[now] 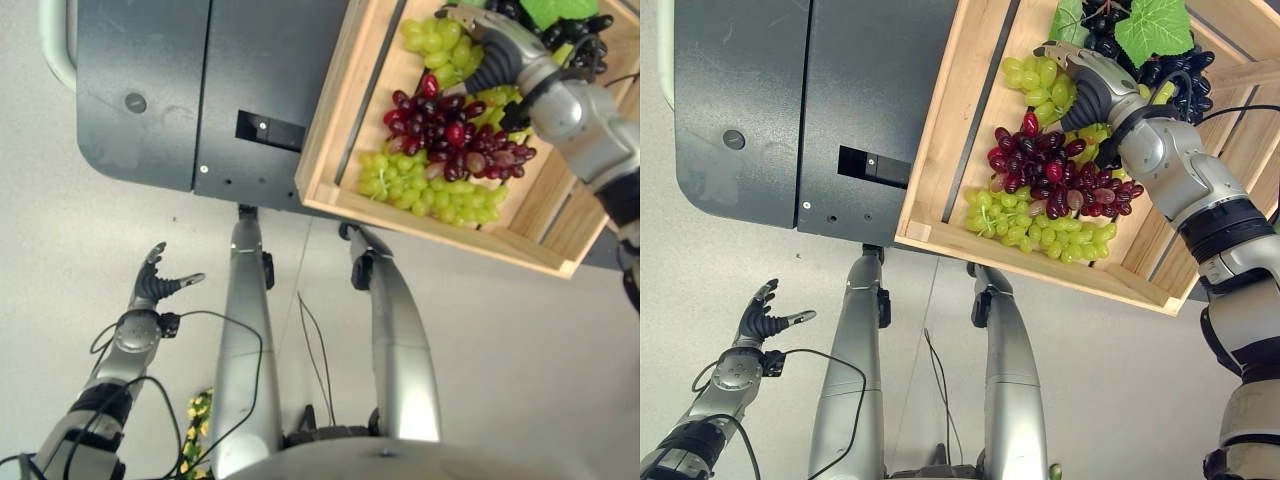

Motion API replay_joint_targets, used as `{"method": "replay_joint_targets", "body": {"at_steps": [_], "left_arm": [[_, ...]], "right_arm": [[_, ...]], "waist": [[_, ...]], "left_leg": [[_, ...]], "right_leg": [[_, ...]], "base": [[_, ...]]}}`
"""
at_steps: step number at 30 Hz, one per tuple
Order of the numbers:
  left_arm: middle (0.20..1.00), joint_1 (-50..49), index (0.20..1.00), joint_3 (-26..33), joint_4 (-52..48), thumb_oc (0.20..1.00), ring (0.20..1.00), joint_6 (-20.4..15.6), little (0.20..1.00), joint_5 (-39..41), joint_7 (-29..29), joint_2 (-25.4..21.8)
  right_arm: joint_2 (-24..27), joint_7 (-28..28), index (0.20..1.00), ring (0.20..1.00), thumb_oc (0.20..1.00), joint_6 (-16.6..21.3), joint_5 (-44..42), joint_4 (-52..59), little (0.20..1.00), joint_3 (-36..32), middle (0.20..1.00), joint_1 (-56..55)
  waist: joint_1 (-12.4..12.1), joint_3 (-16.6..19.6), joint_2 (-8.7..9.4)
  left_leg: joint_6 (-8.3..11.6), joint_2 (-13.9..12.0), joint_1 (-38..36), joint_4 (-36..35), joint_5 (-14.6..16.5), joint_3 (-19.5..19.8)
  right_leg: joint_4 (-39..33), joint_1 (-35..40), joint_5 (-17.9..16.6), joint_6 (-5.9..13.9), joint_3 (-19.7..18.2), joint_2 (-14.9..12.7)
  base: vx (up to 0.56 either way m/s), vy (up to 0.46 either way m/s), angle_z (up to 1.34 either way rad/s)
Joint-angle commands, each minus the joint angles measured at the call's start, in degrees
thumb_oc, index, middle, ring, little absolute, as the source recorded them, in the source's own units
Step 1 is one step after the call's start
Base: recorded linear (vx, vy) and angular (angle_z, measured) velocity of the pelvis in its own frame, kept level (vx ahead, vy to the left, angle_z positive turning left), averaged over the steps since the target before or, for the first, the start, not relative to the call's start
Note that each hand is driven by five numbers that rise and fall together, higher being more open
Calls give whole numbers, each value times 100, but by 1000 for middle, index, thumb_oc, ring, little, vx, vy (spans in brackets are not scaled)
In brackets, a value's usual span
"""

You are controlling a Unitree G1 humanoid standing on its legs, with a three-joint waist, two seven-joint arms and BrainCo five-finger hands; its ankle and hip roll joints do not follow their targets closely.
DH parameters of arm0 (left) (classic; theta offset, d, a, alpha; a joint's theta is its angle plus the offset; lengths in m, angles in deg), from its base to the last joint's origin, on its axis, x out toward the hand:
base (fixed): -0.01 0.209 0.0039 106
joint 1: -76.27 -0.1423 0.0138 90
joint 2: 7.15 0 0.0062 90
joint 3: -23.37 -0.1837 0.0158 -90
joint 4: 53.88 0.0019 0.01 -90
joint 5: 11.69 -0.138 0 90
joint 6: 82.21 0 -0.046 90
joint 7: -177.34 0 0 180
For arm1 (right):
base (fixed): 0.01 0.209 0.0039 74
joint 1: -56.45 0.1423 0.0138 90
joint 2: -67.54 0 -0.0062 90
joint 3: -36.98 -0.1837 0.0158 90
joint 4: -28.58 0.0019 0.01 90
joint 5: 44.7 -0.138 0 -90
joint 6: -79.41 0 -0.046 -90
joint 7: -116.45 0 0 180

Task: Pick up the fruits from the basket on one side to the basket on the other side

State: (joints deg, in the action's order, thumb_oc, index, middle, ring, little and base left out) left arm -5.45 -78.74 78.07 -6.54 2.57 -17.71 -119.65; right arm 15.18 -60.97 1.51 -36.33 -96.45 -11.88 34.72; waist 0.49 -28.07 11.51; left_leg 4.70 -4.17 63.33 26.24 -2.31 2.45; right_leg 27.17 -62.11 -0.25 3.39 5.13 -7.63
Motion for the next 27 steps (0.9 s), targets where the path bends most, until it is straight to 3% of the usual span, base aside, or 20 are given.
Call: {"method": "replay_joint_targets", "body": {"at_steps": [1, 2, 12, 13, 14, 27], "left_arm": [[1000, -549, 1000, 468, -7, 1000, 1000, 4, 1000, -132, -64, 239], [1000, -546, 1000, 463, -20, 1000, 1000, 3, 1000, -125, -64, 238], [1000, -518, 1000, 446, 71, 1000, 1000, 17, 1000, -85, -82, 217], [1000, -611, 1000, 416, 90, 1000, 1000, 17, 1000, -91, -82, 228], [1000, -516, 1000, 447, 94, 1000, 1000, 18, 1000, -82, -84, 217], [1000, -393, 1000, 409, 334, 1000, 1000, 19, 1000, -26, -120, 221]], "right_arm": [[928, -278, 288, 288, 288, -717, 125, -1253, 288, 376, 288, -1131], [911, -279, 200, 200, 200, -718, 127, -1250, 200, 390, 200, -1118], [787, -204, 200, 200, 200, -716, 52, -1221, 200, 357, 200, -1058], [760, -200, 200, 200, 200, -715, 59, -1229, 200, 412, 200, -1114], [783, -190, 200, 200, 200, -719, 61, -1222, 200, 371, 200, -1035], [613, -95, 200, 200, 200, -654, -54, -978, 200, 349, 200, -933]], "waist": [[133, -172, -372], [132, -172, -373], [157, -172, -355], [158, -172, -359], [160, -172, -353], [177, -172, -339]], "left_leg": [[32, -184, 56, 221, 287, 90], [32, -183, 59, 222, 288, 89], [12, -175, 102, 212, 285, 89], [39, -175, -73, 301, 510, 117], [6, -169, 112, 221, 283, 91], [5, -166, 96, 166, 245, 91]], "right_leg": [[270, 131, 423, 242, -242, 143], [268, 130, 426, 242, -240, 142], [266, 87, 415, 251, -238, 146], [357, 253, 613, 277, -260, 153], [279, 70, 412, 247, -247, 149], [257, 63, 389, 258, -248, 150]], "base": [[0, 0, 0], [0, 0, 0], [7, 0, 0], [0, 0, 0], [0, 0, 0], [-5, 1, 0]]}}
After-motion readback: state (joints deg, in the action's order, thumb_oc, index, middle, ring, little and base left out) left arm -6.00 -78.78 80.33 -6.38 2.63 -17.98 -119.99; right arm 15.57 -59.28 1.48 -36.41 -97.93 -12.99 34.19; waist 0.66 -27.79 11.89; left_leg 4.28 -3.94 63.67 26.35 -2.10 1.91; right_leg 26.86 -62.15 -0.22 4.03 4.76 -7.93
